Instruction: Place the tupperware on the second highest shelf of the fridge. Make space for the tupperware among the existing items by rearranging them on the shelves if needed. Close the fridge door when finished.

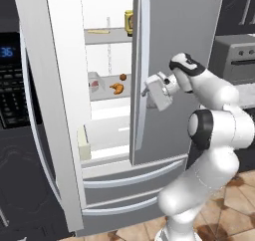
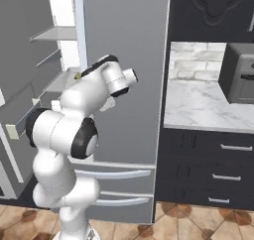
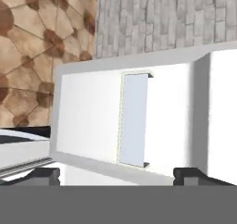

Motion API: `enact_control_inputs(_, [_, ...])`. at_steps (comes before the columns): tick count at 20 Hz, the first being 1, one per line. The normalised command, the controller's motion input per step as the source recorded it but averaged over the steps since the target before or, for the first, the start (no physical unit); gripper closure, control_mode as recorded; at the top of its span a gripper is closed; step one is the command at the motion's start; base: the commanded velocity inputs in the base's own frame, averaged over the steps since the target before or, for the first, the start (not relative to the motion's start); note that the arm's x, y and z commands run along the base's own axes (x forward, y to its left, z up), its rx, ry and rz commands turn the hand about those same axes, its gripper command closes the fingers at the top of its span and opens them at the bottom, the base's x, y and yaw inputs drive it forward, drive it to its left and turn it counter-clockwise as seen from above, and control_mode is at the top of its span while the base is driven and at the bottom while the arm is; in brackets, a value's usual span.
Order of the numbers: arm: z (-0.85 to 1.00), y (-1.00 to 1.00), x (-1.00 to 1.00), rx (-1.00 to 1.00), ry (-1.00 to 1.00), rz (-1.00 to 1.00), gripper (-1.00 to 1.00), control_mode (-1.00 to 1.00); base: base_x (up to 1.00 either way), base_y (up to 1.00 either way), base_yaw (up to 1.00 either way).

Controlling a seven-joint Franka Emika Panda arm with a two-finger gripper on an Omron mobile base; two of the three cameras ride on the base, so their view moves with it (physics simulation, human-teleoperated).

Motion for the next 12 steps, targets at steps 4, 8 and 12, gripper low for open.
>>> enact_control_inputs(4, [-0.03,0.19,0.08,-0.16,-0.40,-0.23,-1.00,-1.00,0.00,0.00,0.00])
enact_control_inputs(8, [0.00,0.53,-0.90,-0.25,-0.68,-0.15,-1.00,-1.00,0.00,0.00,0.00])
enact_control_inputs(12, [0.07,0.73,-1.00,-0.29,-0.75,-0.20,-1.00,-1.00,0.00,0.00,0.00])
